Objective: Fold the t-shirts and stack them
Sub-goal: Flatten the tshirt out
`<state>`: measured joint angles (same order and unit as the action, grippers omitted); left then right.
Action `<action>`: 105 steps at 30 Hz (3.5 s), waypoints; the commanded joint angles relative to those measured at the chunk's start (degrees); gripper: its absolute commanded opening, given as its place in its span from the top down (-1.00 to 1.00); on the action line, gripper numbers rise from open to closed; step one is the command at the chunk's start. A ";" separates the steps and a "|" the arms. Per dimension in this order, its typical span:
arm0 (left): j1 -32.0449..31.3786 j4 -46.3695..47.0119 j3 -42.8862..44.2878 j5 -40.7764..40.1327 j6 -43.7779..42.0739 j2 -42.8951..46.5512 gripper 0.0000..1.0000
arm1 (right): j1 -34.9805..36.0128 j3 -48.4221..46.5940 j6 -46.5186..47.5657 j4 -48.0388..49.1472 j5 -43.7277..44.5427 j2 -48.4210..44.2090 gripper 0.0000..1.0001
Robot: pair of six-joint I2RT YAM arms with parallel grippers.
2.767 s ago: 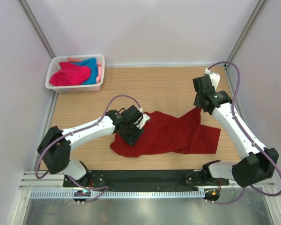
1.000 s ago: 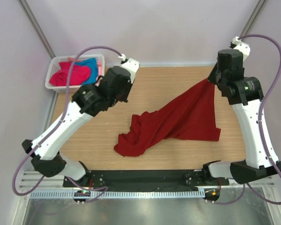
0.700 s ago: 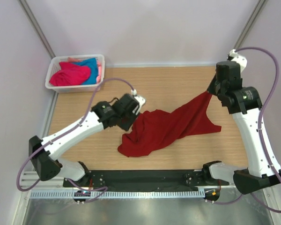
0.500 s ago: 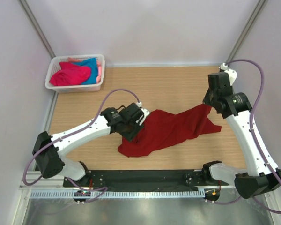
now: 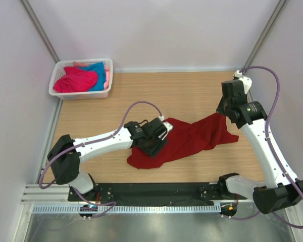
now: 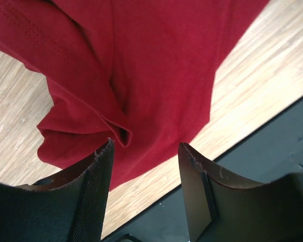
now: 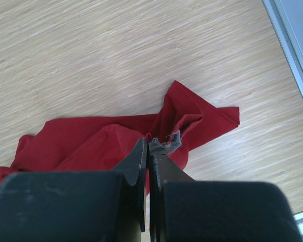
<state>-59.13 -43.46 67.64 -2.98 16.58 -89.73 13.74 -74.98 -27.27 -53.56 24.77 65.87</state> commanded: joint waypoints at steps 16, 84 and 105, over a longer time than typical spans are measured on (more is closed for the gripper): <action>-0.19 6.02 -5.06 -4.66 3.20 -1.85 -0.02 | -0.20 -2.54 1.87 2.06 0.10 -0.56 0.98; 25.99 0.84 59.19 -18.02 -18.69 0.79 0.99 | -2.84 -62.63 6.79 -7.42 -4.48 21.84 0.98; 29.08 -7.24 66.13 -6.08 -17.64 23.55 1.00 | -2.75 -57.74 -1.38 -6.12 -2.27 -5.39 0.98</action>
<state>-30.24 -49.10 132.62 -14.24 -3.60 -64.95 11.07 -133.10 -27.24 -62.15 22.72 62.24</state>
